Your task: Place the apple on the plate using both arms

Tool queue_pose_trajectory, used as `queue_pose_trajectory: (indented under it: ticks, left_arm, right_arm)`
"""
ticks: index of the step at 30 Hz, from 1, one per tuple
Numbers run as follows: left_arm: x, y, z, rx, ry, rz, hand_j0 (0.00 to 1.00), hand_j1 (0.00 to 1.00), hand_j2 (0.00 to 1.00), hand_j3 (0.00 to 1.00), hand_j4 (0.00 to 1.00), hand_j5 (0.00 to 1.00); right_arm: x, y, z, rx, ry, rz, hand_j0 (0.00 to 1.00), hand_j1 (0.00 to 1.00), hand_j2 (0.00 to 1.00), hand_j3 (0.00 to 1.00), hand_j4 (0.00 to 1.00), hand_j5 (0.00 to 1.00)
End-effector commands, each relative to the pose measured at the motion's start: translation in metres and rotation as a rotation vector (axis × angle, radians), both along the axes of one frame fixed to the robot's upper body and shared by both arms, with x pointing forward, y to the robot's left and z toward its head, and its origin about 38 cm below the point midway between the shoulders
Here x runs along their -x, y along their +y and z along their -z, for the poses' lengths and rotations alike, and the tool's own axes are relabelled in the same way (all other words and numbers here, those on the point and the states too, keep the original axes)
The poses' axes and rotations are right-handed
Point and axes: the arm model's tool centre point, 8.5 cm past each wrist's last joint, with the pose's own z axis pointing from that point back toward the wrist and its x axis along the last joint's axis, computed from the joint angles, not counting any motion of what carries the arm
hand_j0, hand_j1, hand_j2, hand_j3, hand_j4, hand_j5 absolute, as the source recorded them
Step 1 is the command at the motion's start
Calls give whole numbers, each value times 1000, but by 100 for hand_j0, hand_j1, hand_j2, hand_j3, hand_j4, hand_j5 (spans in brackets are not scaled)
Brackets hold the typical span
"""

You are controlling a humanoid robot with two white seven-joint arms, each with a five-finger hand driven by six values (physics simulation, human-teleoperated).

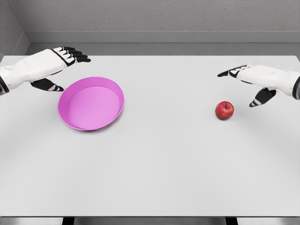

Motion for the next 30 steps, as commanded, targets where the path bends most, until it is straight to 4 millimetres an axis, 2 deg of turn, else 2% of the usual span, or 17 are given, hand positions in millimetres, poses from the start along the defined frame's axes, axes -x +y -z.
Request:
queue_pose_trajectory:
  ticks: [1, 4, 7, 12, 15, 22, 23, 25, 27, 30]
  left_arm:
    - [0, 1, -1, 6, 0, -3, 100, 100, 100, 100, 100, 100]
    - [0, 1, -1, 4, 1, -3, 100, 100, 100, 100, 100, 100]
    - [0, 1, 1, -6, 11, -3, 100, 100, 100, 100, 100, 100]
    - [0, 1, -1, -3, 7, -4, 100, 100, 100, 100, 100, 100]
    - [0, 1, -1, 0, 6, -3, 100, 100, 100, 100, 100, 100]
    - [-1, 2, -2, -1, 2, -7, 100, 100, 100, 100, 100, 100]
    - [-1, 2, -2, -1, 2, -7, 100, 100, 100, 100, 100, 100]
    - [-1, 3, -2, -4, 3, -8, 100, 100, 100, 100, 100, 100]
    - [-1, 3, -2, -7, 0, -8, 100, 100, 100, 100, 100, 100]
    - [-1, 2, -3, -6, -1, -7, 100, 100, 100, 100, 100, 100]
  right_arm:
    - [2, 15, 48, 22, 141, -6, 100, 100, 100, 100, 100, 100]
    - [1, 20, 58, 33, 166, -17, 100, 100, 100, 100, 100, 100]
    - [-1, 17, 66, 39, 185, -2, 100, 100, 100, 100, 100, 100]
    - [-12, 25, 61, 40, 177, 25, 100, 100, 100, 100, 100, 100]
    - [-15, 19, 71, 52, 203, 53, 100, 100, 100, 100, 100, 100]
    - [-15, 15, 76, 61, 217, 80, 100, 100, 100, 100, 100, 100]
    - [-15, 15, 78, 63, 222, 81, 95, 95, 95, 95, 95, 95]
    - [-14, 16, 78, 63, 222, 78, 66, 66, 66, 66, 66, 66]
    - [-13, 17, 81, 67, 229, 74, 49, 49, 49, 49, 49, 49]
    - [-12, 17, 83, 71, 234, 73, 42, 42, 42, 42, 42, 42]
